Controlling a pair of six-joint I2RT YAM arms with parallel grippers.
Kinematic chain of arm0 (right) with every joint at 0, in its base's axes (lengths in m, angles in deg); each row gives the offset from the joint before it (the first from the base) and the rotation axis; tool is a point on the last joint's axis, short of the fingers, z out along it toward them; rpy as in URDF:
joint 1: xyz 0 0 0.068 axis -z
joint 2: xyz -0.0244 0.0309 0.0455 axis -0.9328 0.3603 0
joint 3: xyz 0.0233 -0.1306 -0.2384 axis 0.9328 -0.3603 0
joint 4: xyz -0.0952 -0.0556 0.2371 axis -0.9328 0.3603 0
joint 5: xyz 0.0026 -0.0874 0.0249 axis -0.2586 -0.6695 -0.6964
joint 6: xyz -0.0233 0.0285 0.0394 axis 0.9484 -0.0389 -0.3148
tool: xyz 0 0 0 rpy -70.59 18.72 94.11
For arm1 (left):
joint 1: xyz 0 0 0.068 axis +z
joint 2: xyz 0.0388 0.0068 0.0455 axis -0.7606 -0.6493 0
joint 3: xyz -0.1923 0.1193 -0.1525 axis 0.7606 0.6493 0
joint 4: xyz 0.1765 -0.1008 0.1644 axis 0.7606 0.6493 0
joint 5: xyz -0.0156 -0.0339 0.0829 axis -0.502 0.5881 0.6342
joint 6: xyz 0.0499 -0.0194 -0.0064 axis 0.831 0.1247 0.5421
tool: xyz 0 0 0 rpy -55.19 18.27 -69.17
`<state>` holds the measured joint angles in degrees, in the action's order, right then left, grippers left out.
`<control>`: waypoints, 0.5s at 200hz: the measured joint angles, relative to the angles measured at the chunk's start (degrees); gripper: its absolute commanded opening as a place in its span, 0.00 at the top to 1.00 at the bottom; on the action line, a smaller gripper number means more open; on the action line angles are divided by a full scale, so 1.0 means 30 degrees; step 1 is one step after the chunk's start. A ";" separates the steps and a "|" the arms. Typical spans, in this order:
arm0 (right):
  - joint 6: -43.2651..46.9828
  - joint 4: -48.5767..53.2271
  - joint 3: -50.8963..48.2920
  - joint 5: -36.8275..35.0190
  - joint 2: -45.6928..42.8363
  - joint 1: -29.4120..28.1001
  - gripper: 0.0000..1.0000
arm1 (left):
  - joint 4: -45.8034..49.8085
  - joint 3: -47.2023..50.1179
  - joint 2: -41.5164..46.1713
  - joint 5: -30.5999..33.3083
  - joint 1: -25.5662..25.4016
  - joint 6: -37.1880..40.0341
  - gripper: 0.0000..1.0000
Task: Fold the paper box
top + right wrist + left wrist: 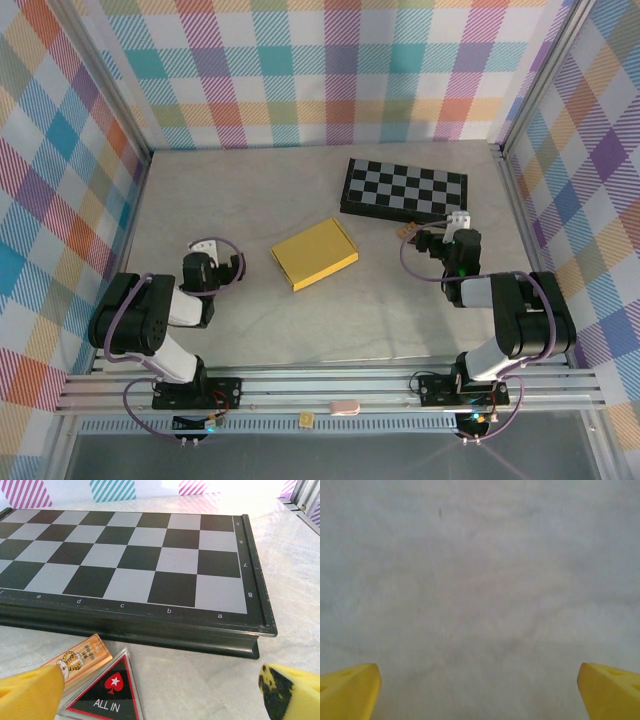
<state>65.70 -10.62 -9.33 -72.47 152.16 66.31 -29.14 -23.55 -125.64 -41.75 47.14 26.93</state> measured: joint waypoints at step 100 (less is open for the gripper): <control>0.0000 0.0058 -0.0007 0.0000 0.0000 0.0000 0.01 | 0.1639 -0.3111 -0.0051 0.0000 -0.0073 0.0015 0.00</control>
<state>65.70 -10.44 -9.35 -72.47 152.16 66.31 -24.23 -32.88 -125.79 -41.75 46.92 26.98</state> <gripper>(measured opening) 0.990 0.997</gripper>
